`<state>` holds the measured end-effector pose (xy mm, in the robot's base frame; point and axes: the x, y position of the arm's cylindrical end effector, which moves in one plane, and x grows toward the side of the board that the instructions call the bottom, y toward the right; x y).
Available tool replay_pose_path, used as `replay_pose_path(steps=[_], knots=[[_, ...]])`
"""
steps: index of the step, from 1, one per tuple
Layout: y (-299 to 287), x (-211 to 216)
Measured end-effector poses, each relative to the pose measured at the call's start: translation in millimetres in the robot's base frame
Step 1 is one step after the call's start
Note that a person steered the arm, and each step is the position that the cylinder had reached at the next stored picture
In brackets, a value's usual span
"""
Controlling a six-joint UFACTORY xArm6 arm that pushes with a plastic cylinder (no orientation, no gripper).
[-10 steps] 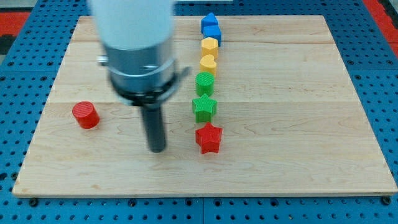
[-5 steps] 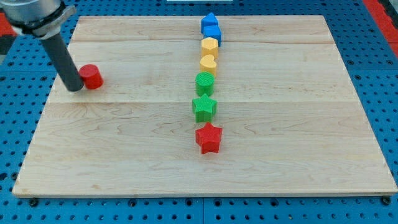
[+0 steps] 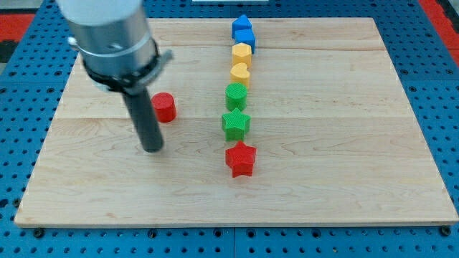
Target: Move red circle to the bottom center
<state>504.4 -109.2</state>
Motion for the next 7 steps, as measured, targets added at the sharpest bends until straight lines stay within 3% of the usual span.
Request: replay_pose_path(steps=[1, 2, 3, 5, 6, 7], knots=[[-70.0, -40.3], [-70.2, -99.8], [-12.7, -119.1], [19.0, 12.4], [40.2, 26.8], [3.5, 14.0]])
